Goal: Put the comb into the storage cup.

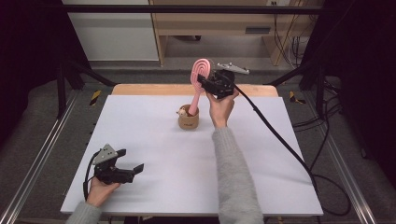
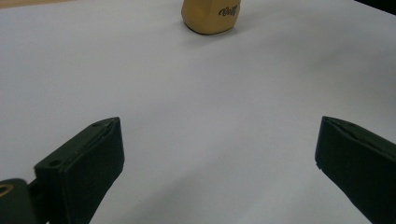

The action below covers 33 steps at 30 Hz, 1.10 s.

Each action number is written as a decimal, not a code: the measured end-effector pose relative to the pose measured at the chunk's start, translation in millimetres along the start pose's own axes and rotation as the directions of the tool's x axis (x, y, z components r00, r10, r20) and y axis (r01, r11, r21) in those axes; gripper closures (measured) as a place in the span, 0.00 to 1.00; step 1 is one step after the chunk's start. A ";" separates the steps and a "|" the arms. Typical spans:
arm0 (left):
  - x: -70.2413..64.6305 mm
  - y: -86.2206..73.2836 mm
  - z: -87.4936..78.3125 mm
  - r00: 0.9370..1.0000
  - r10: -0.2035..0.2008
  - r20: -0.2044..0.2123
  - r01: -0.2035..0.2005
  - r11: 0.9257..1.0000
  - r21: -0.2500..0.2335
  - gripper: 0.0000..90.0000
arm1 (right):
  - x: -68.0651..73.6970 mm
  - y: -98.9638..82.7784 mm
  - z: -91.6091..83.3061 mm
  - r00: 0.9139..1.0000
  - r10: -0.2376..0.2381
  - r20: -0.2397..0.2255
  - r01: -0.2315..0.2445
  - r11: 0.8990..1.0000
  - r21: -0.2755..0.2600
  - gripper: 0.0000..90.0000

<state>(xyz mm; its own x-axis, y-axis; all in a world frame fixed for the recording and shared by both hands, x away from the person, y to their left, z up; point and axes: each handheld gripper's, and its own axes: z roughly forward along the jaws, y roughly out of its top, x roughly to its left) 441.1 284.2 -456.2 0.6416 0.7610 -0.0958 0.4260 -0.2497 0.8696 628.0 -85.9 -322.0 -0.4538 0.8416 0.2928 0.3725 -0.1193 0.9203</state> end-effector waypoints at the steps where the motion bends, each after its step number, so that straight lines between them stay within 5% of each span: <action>1: 0.0 0.0 0.0 1.000 0.000 0.001 0.000 1.000 0.000 0.01 | 0.1 -0.6 0.5 1.000 0.000 -0.001 0.000 1.000 -0.001 0.71; 33: -0.7 -0.1 0.2 1.000 0.002 0.002 -0.002 1.000 0.001 0.01 | 6.3 -31.0 21.2 1.000 0.024 -0.003 -0.024 0.999 0.041 0.71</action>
<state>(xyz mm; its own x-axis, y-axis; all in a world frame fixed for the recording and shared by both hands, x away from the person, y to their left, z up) 440.8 283.6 -456.3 0.6435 0.7595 -0.0951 0.4254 -0.2515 0.8693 630.7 -65.8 -354.2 -0.4467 0.8371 0.3158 0.4163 -0.1179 0.9015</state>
